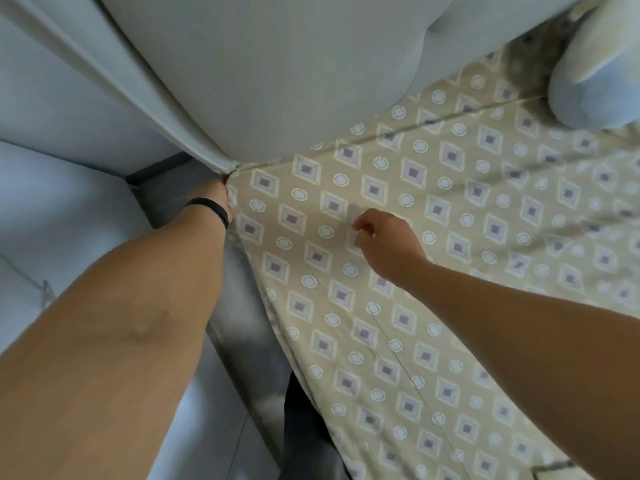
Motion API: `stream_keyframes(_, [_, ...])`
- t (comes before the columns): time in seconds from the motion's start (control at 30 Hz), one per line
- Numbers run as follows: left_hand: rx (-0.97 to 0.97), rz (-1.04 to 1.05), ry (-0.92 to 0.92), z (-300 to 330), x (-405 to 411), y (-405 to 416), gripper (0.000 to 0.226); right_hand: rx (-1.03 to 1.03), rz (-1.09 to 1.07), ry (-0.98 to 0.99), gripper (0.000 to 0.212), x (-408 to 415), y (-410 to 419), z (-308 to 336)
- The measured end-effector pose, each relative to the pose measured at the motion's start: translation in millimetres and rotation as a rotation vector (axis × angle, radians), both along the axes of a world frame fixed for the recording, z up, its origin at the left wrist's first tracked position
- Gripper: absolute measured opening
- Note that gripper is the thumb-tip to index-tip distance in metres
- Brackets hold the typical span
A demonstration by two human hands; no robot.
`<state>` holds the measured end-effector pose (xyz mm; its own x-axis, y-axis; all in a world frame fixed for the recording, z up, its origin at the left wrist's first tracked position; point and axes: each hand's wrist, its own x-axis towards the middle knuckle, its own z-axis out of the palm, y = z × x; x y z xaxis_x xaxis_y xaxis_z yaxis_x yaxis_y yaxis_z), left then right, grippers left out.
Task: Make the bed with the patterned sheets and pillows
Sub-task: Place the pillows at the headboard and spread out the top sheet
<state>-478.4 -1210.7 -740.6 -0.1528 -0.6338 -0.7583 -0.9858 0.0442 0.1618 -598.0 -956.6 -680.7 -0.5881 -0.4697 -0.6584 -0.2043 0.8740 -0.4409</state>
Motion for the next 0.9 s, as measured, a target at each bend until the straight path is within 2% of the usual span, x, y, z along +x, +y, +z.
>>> stream_keyframes(0.1, [0.1,0.214,0.038,12.6,10.1,15.1,0.04,0.048,-0.014,-0.02,0.03,-4.3,12.7,34.9])
stream_keyframes(0.23, [0.056,0.347,0.036,72.0,20.6,83.2,0.045,0.07,-0.093,-0.094,0.029,9.2,48.6,100.2])
stream_keyframes(0.27, [0.074,0.323,0.042,94.6,18.2,116.8,0.048,0.069,-0.111,-0.115,0.029,12.8,67.2,125.3])
stream_keyframes(0.37, [0.213,0.168,0.03,156.2,8.1,214.0,0.049,0.058,-0.152,-0.147,0.03,27.1,120.0,185.2])
stream_keyframes(0.47, [0.44,-0.169,0.207,217.1,-15.6,307.7,0.033,0.052,-0.233,-0.115,0.031,37.6,180.4,236.2])
stream_keyframes(0.53, [0.472,-0.41,0.32,271.8,-25.7,364.5,0.025,0.028,-0.349,-0.071,0.03,45.6,228.2,271.9])
stream_keyframes(0.6, [0.492,-0.556,0.395,312.2,-28.4,406.5,0.022,-0.018,-0.478,-0.042,0.029,54.9,273.6,299.8])
stream_keyframes(0.73, [0.505,-0.651,0.396,379.4,-29.8,481.4,0.025,-0.086,-0.69,0.028,0.026,84.1,376.0,354.6])
stream_keyframes(0.9, [0.508,-0.756,0.401,436.0,-19.4,556.8,0.026,-0.192,-0.825,0.095,0.023,121.9,461.9,394.5])
